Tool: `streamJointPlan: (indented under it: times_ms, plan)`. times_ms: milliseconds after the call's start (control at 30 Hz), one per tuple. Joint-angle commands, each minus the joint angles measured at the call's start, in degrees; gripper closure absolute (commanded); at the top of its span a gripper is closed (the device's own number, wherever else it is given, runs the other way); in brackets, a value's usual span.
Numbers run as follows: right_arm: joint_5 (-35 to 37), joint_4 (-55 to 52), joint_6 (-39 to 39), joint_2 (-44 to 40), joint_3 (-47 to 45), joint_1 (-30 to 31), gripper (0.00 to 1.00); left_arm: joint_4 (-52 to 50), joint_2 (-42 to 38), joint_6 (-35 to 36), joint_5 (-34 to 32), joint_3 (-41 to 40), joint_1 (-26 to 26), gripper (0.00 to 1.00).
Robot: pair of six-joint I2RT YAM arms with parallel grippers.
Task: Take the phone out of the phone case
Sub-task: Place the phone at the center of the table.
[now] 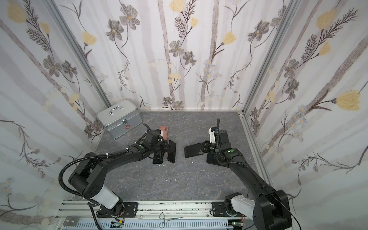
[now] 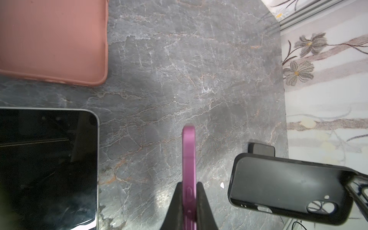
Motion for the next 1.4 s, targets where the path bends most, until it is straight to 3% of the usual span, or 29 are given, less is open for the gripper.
streamJointPlan:
  times_ms: [0,600,933,1367]
  plan:
    - [-1.82,3.09,0.90,1.84,0.95,0.01,1.00,2.89,1.59,-1.64,1.59,1.14,0.09,1.00]
    - [-5.50,3.61,2.87,14.23,6.70,-0.60,1.00,2.99,5.19,3.39,1.52,3.03,1.42,1.00]
    - [-9.23,7.59,8.03,19.16,6.78,-0.57,1.00,2.99,6.83,3.57,1.52,3.61,1.84,1.00]
    - [-7.72,8.63,7.85,23.06,7.27,-0.61,1.00,2.96,9.40,2.58,1.24,3.86,1.92,1.00]
